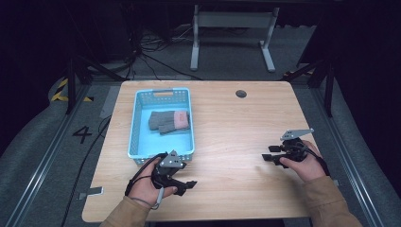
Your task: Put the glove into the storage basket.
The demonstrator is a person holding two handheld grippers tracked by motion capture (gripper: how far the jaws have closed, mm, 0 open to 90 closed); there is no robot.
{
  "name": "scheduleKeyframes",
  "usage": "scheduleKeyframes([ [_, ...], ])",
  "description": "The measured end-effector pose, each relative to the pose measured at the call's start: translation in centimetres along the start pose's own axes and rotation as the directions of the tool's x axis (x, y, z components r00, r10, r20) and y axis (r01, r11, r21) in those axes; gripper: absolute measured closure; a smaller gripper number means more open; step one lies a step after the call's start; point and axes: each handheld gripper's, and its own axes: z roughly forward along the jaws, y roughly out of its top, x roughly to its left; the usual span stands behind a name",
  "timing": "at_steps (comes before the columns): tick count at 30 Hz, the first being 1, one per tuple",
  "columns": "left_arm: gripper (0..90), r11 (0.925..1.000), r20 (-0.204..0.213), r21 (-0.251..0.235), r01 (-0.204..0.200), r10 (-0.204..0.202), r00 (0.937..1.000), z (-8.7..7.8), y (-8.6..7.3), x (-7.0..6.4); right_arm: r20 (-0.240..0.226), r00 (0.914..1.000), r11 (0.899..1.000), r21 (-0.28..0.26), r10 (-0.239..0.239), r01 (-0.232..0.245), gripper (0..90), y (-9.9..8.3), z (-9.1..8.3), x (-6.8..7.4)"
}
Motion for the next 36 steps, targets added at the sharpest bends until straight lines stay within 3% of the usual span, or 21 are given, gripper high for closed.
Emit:
scheduleKeyframes([
  [5,26.6,0.9998,0.020,0.017,0.000,-0.001,0.9998,1.2,-0.9,0.5,-0.002,1.0000,1.000,0.009,-0.005,0.005,47.9,0.0,0.2,0.0],
  [11,29.5,0.9996,0.011,-0.028,0.007,-0.006,0.9999,2.3,-1.9,0.2,-0.003,0.9999,1.000,0.016,-0.012,0.012,47.8,-0.1,0.5,0.2],
  [13,30.0,0.9996,0.011,-0.004,0.028,-0.028,0.9996,3.2,-2.4,0.1,-0.003,0.9998,1.000,0.018,-0.018,0.018,47.8,-0.2,0.7,0.2],
  [15,30.1,0.9995,-0.001,0.022,0.021,-0.021,0.9998,3.6,-2.5,0.0,-0.002,0.9998,1.000,0.021,-0.020,0.020,47.9,-0.3,0.9,0.3],
  [28,30.3,0.9989,-0.028,0.045,0.012,-0.010,0.9996,4.1,-2.6,-0.1,-0.014,0.9929,0.993,-0.001,-0.118,0.118,48.2,-0.2,2.8,2.5],
  [36,30.2,0.9990,-0.023,0.040,0.019,-0.018,0.9996,4.0,-2.5,-0.1,-0.015,0.9935,0.994,0.005,-0.113,0.113,48.0,-0.2,2.9,2.6],
])
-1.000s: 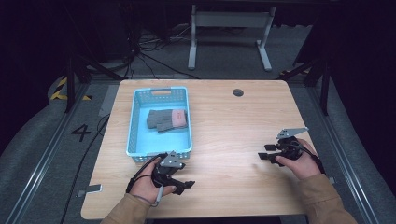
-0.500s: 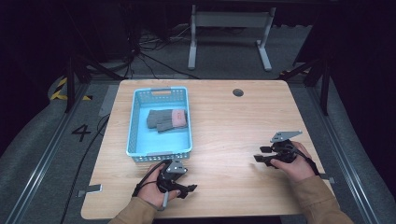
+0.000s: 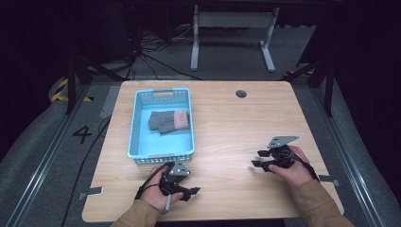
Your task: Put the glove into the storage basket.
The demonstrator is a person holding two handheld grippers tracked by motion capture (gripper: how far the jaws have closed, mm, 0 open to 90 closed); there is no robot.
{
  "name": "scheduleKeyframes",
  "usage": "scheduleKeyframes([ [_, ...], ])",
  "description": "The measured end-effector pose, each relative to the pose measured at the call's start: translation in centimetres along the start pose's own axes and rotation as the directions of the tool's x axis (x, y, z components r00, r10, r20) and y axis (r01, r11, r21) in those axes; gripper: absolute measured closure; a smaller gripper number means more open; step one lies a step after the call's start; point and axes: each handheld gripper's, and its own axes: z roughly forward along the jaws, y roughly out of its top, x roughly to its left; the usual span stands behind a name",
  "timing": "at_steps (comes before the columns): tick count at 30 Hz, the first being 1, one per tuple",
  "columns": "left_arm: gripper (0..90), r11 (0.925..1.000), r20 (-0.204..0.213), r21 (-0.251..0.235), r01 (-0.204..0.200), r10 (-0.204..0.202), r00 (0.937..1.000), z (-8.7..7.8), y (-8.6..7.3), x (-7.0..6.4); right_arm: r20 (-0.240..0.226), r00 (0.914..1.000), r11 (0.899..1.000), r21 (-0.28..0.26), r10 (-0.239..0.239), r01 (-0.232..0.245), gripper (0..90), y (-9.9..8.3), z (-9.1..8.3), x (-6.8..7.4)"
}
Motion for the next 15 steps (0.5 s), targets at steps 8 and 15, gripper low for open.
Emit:
scheduleKeyframes([
  [8,30.2,0.9999,0.000,-0.012,0.012,-0.012,0.9999,-0.11,-0.05,0.13,-0.003,1.0000,1.000,0.001,0.006,-0.006,47.7,-0.04,-0.02,-0.02],
  [15,30.0,0.9999,0.001,-0.010,0.005,-0.005,1.0000,-0.17,-0.03,0.15,-0.001,1.0000,1.000,0.005,0.007,-0.007,47.6,-0.03,0.02,0.00],
])
